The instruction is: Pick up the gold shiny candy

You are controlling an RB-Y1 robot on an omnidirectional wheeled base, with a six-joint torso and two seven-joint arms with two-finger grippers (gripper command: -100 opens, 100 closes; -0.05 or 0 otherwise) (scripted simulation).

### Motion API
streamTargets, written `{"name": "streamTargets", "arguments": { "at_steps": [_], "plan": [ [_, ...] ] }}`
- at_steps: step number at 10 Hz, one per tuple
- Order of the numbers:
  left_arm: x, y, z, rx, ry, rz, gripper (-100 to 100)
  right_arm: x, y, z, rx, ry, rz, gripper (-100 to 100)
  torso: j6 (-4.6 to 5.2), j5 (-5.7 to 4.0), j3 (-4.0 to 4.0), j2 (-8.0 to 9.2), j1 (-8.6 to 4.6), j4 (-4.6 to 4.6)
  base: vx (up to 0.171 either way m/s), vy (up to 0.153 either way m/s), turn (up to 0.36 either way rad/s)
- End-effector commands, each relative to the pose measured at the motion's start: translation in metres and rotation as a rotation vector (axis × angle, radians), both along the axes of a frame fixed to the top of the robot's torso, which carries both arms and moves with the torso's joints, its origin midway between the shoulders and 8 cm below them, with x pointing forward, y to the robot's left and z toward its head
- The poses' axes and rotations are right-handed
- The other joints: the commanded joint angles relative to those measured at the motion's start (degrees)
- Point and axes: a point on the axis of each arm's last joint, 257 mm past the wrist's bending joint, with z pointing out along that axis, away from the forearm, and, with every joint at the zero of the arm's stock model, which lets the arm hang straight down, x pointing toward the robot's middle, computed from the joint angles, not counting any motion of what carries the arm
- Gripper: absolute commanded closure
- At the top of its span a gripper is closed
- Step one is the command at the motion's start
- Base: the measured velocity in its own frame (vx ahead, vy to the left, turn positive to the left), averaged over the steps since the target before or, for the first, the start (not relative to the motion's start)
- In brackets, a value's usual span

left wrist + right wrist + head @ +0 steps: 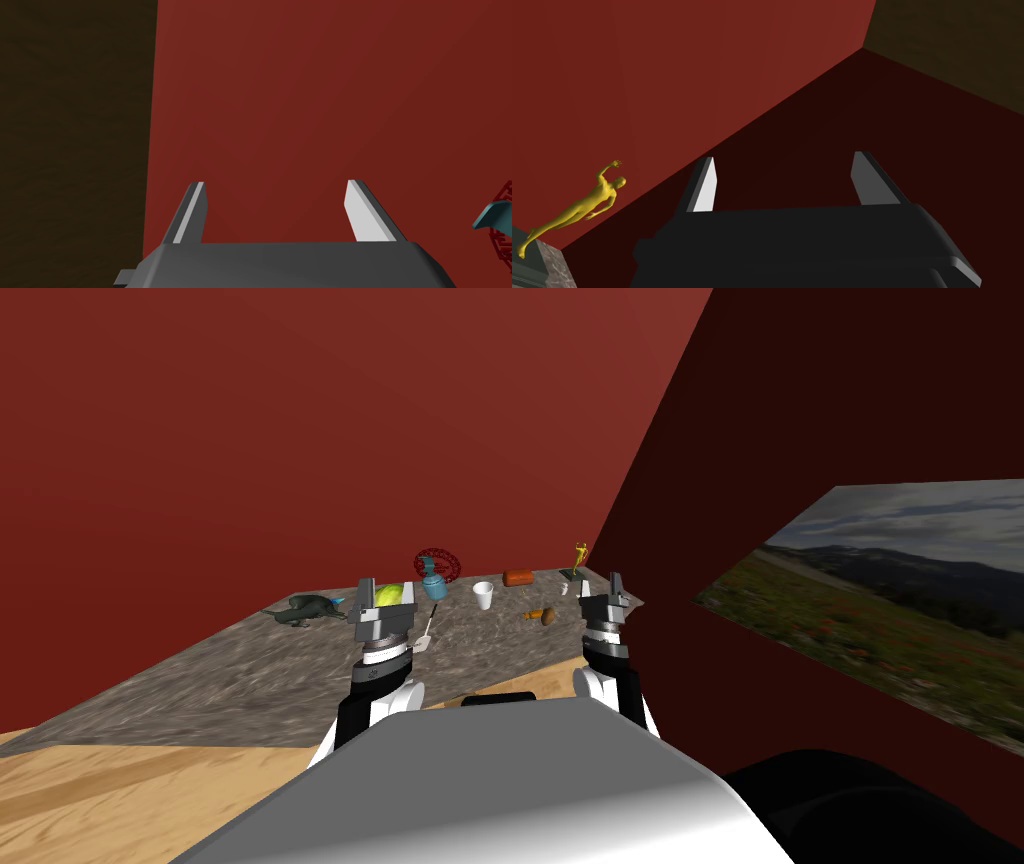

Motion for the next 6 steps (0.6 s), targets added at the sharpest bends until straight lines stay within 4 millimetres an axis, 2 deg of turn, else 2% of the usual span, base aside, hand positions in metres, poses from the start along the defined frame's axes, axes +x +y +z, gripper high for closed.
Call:
{"name": "streamTargets", "arguments": {
  "at_steps": [1, 5, 6],
  "plan": [
    [0.0, 0.0, 0.0, 0.0, 0.0, 0.0, 0, 0.004, 0.008, -0.001, -0.045, 0.003, 0.02, -100, 0.0, 0.0, 0.0, 0.0, 0.0, 0.0, -0.006, 0.005, 0.002],
    [0.0, 0.0, 0.0, 0.0, 0.0, 0.0, 0, 0.023, 0.038, -0.006, -0.206, -0.003, 0.073, -100, -0.01, 0.01, 0.02, 0.04, 0.05, 0.01, -0.015, 0.015, 0.009],
    [0.0, 0.0, 0.0, 0.0, 0.0, 0.0, 0, 0.023, 0.038, -0.006, -0.212, -0.002, 0.076, -100, -0.01, 0.01, 0.02, 0.03, 0.04, 0.01, -0.009, 0.011, 0.005]
  ]
}}
